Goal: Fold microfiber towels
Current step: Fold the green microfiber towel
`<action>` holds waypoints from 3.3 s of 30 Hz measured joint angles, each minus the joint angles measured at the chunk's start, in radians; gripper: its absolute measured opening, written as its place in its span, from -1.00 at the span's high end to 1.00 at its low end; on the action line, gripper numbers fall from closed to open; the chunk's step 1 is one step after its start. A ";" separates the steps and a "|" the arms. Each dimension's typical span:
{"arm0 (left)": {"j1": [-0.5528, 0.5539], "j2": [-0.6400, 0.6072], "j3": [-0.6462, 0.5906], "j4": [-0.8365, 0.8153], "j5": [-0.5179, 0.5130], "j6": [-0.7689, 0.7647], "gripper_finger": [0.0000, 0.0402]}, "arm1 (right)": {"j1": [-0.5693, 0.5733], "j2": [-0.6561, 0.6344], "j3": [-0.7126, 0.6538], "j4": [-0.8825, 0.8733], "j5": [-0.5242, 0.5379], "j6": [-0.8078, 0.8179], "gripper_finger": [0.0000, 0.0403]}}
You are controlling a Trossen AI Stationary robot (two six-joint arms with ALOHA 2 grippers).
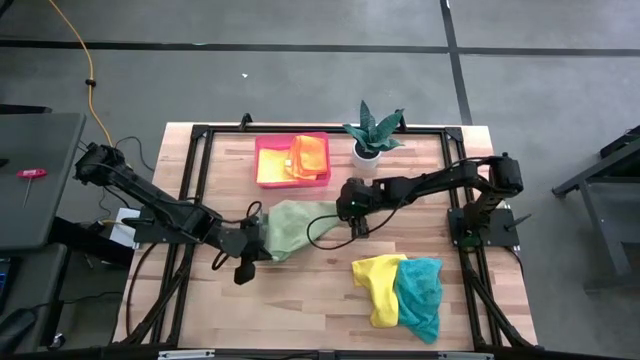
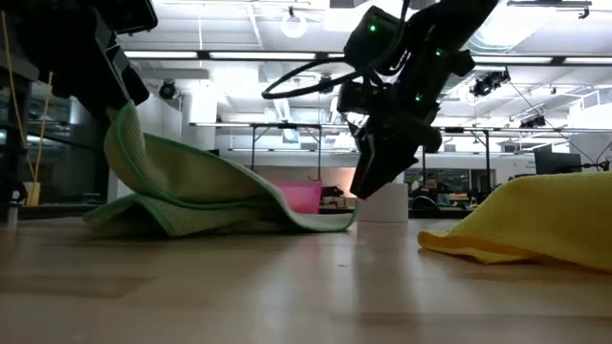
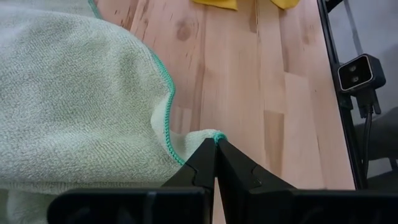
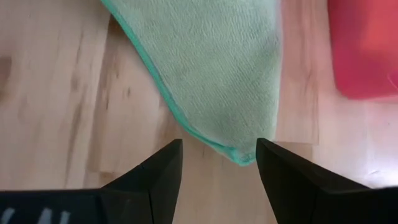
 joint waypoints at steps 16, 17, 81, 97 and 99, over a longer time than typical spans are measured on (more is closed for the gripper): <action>0.000 0.000 0.000 0.001 -0.006 -0.027 1.00 | -0.022 0.068 0.000 0.043 -0.007 -0.120 0.08; 0.000 0.000 0.000 0.001 -0.006 -0.027 1.00 | -0.022 0.066 0.000 0.043 -0.007 -0.120 0.11; 0.584 -0.165 0.843 -0.718 -0.421 1.189 1.00 | -0.148 -0.697 0.319 -0.256 0.016 0.245 1.00; 0.522 -0.148 0.802 -0.892 -0.347 0.861 1.00 | -0.079 -0.686 0.283 -0.409 -0.016 0.332 1.00; 0.485 -0.150 0.745 -0.895 -0.301 0.770 1.00 | -0.042 -0.686 0.262 -0.433 -0.016 0.368 1.00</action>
